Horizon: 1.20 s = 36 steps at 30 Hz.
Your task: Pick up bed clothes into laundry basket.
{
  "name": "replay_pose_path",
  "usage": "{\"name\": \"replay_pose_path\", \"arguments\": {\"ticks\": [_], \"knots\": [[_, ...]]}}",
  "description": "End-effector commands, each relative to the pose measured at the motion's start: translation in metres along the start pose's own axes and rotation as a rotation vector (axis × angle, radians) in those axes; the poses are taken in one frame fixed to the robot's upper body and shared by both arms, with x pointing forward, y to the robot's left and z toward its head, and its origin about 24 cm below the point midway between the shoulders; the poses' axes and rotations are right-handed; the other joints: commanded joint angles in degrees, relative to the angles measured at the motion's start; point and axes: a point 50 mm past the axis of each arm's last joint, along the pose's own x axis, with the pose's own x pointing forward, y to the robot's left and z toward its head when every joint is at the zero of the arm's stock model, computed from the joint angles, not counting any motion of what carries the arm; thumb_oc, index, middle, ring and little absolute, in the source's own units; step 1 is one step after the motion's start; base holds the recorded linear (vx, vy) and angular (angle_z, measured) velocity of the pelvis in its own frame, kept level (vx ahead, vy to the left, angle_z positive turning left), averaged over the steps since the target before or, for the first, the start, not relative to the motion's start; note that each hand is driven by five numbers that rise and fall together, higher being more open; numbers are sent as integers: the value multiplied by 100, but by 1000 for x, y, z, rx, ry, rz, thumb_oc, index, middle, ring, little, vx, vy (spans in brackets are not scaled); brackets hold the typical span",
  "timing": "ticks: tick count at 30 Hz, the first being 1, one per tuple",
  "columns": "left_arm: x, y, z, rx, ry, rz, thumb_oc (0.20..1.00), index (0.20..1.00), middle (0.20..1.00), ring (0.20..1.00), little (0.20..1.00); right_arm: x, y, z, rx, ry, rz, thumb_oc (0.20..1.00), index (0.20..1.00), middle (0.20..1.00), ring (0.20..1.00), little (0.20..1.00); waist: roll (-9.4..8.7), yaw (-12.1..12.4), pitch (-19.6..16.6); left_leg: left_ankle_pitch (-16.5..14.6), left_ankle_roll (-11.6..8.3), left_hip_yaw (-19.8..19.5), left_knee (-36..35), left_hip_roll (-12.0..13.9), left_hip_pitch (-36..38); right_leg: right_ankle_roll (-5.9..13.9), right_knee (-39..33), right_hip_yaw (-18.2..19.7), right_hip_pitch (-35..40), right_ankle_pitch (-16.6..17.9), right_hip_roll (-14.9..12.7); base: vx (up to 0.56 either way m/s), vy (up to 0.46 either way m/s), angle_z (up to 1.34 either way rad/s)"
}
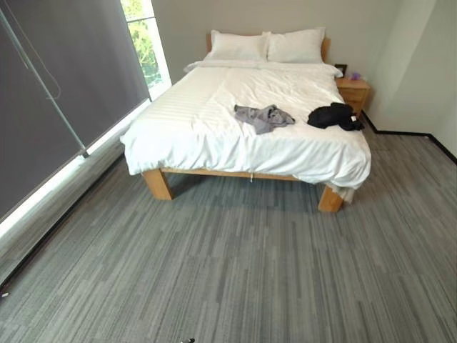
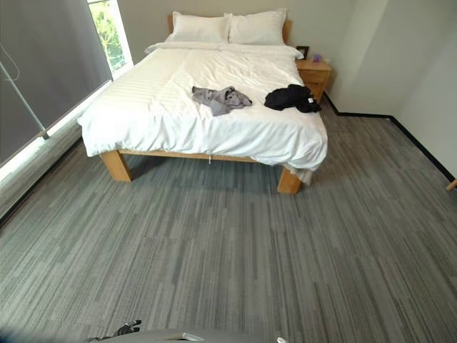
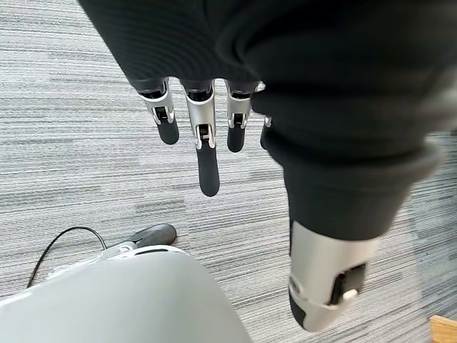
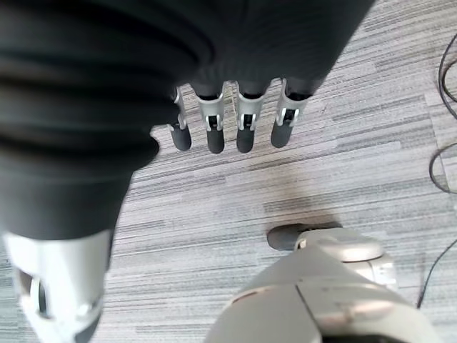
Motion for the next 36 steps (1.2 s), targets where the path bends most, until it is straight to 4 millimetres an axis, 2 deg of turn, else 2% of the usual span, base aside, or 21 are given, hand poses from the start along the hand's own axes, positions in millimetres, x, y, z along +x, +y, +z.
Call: {"name": "replay_pose_path", "arguments": {"ticks": [1,3,4,6,8,9,10,13,16,17,18,19,20,21,22,24,27,29,32,36], "knots": [[4,-22,23,15,-46,-72,1000,1000,1000,1000,1000,1,-13,11,14,0,-38,1000,1000,1000,1000,1000,-11,-6,145,-192,-505,-145,14,167,173,570,-70,-201,-3,217,-559,0,0,0],[4,-21,24,18,-52,-68,1000,1000,1000,1000,1000,0,-14,10,17,3,-42,1000,1000,1000,1000,1000,-5,-7,144,-200,-505,-139,14,164,179,574,-79,-202,6,220,-564,18,9,-1],[5,-18,29,-2,-68,-51,1000,1000,1000,1000,1000,0,-18,13,81,-11,-57,1000,1000,1000,1000,1000,5,-14,126,-220,-507,-131,14,159,195,586,-98,-204,26,218,-572,45,14,-1],[6,-11,42,-27,-107,-19,1000,1000,1000,1000,1000,1,-22,27,172,-66,-68,1000,1000,1000,1000,1000,19,-41,101,-231,-518,-114,14,153,216,596,-107,-192,44,217,-575,50,16,0],[7,-3,61,-26,-166,4,1000,1000,1000,1000,1000,1,-26,49,208,-147,-67,1000,1000,1000,1000,1000,33,-71,76,-237,-527,-98,14,159,227,603,-117,-171,48,223,-577,0,0,0],[6,4,85,38,-250,32,1000,1000,1000,1000,1000,0,-27,70,193,-219,-55,1000,1000,1000,1000,1000,34,-88,58,-230,-535,-92,14,164,221,606,-121,-162,38,236,-577,0,0,0],[6,6,93,49,-273,40,1000,1000,1000,1000,1000,0,-27,77,177,-242,-56,1000,1000,1000,1000,1000,35,-87,63,-229,-538,-89,14,166,227,607,-116,-158,39,233,-577,-4,-2,-4],[-5,21,155,82,-485,70,1000,1000,1000,1000,1000,-14,-31,144,74,-480,-58,1000,1000,1000,1000,1000,43,-114,79,-186,-546,-87,14,175,187,618,-92,-154,-8,257,-575,-24,0,-4],[-32,32,210,134,-720,67,1000,1000,1000,1000,1000,-47,-31,200,20,-739,-19,1000,1000,1000,1000,1000,66,-150,131,-138,-540,-86,14,169,136,641,-74,-158,-70,290,-577,-35,6,-3],[-49,38,229,169,-823,58,1000,1000,1000,1000,1000,-69,-31,219,-9,-869,4,1000,1000,1000,1000,1000,77,-174,167,-135,-535,-82,14,171,148,655,-68,-164,-57,282,-579,0,0,0],[-60,42,238,187,-883,64,1000,1000,1000,1000,1000,-80,-33,224,-19,-930,0,1000,1000,1000,1000,1000,81,-173,160,-122,-531,-81,14,171,118,661,-66,-168,-85,296,-584,0,0,0],[-71,47,243,205,-936,60,1000,1000,1000,1000,1000,-89,-36,226,-34,-977,3,1000,1000,1000,1000,1000,90,-171,184,-118,-527,-82,14,170,106,675,-63,-184,-96,300,-592,0,0,0],[-71,47,243,205,-934,60,1000,1000,1000,1000,1000,-89,-36,225,-34,-975,3,1000,1000,1000,1000,1000,87,-171,177,-118,-527,-83,14,170,107,675,-63,-184,-95,299,-592,0,0,0],[-94,59,254,202,-1044,86,1000,1000,1000,1000,1000,-113,-36,232,-39,-1099,15,1000,1000,1000,1000,1000,94,-162,203,-127,-515,-91,14,169,106,691,-66,-192,-92,297,-608,0,0,0],[-108,65,257,184,-1115,99,1000,1000,1000,1000,1000,-126,-36,235,-37,-1173,23,1000,1000,1000,1000,1000,91,-142,229,-139,-501,-112,14,158,109,699,-86,-190,-81,297,-621,15,8,-3],[-122,69,258,118,-1202,133,1000,1000,1000,1000,1000,-140,-30,237,-4,-1270,25,1000,1000,1000,1000,1000,85,-116,256,-165,-484,-119,14,155,116,704,-94,-191,-73,285,-635,0,0,0],[-121,69,251,-23,-1230,158,1000,1000,1000,1000,1000,-145,-18,234,88,-1332,34,1000,1000,1000,1000,1000,74,-110,295,-189,-473,-116,14,152,116,699,-104,-189,-71,264,-645,6,3,-1],[-117,71,246,-54,-1210,185,1000,1000,1000,1000,1000,-138,-12,227,118,-1301,55,1000,1000,1000,1000,1000,58,-103,331,-193,-466,-111,14,150,110,696,-107,-192,-75,255,-651,0,0,0],[-114,75,237,-129,-1190,213,1000,1000,1000,1000,1000,-136,-1,225,67,-1288,73,1000,1000,1000,1000,1000,47,-83,406,-198,-446,-98,14,132,85,711,-98,-170,-106,257,-667,0,11,0],[-117,80,235,-132,-1197,243,1000,1000,1000,1000,1000,-140,4,230,57,-1312,99,1000,1000,1000,1000,1000,70,-63,533,-205,-366,-41,14,81,25,754,189,-60,-309,210,-736,-11,63,-10]]}}
